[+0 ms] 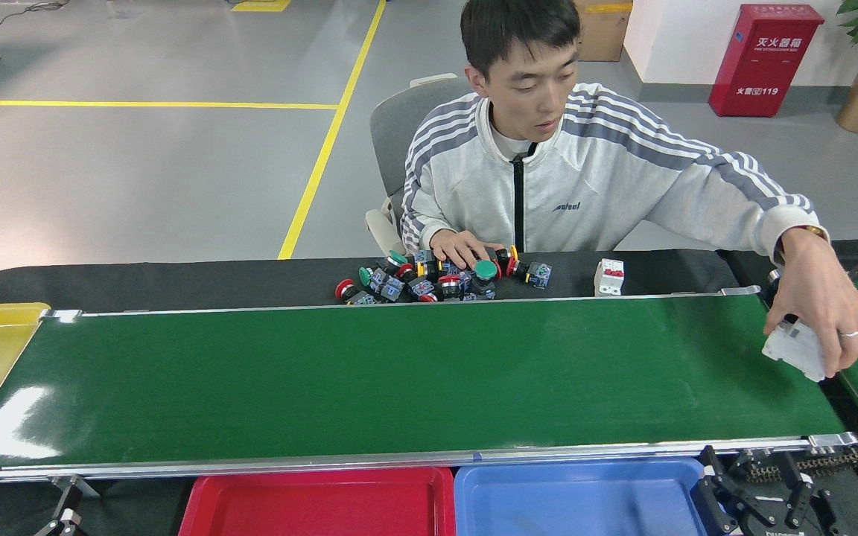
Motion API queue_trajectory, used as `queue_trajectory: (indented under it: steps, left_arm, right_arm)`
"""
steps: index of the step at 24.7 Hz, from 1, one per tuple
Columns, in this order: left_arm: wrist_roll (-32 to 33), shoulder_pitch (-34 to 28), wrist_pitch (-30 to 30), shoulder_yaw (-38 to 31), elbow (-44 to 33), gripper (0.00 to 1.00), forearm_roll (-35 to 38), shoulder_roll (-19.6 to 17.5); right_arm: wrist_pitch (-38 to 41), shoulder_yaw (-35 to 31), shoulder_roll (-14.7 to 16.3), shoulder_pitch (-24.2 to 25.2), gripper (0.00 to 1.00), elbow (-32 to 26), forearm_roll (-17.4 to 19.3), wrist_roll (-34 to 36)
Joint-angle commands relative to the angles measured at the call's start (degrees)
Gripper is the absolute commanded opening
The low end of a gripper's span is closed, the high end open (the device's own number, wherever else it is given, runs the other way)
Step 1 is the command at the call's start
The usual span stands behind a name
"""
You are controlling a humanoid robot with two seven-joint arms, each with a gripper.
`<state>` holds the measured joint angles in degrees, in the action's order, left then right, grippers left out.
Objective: Pick switch part from conveyor to tray
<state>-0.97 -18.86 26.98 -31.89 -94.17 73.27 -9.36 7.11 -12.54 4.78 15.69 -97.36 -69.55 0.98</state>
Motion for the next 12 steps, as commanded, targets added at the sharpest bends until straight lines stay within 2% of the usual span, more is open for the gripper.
queue_trajectory:
  steps: [1, 12]
  left_arm:
    - [-0.5, 0.3, 0.2, -0.4, -0.2, 1.0, -0.3, -0.4]
    - [-0.5, 0.1, 0.6, 0.4, -0.8, 1.0, -0.3, -0.5]
  right_arm:
    - [0.3, -0.1, 0.5, -0.8, 0.99, -0.6, -0.1, 0.2]
    - [0.3, -0.3, 0.7, -0.6, 0.98, -0.6, -0.1, 0.2]
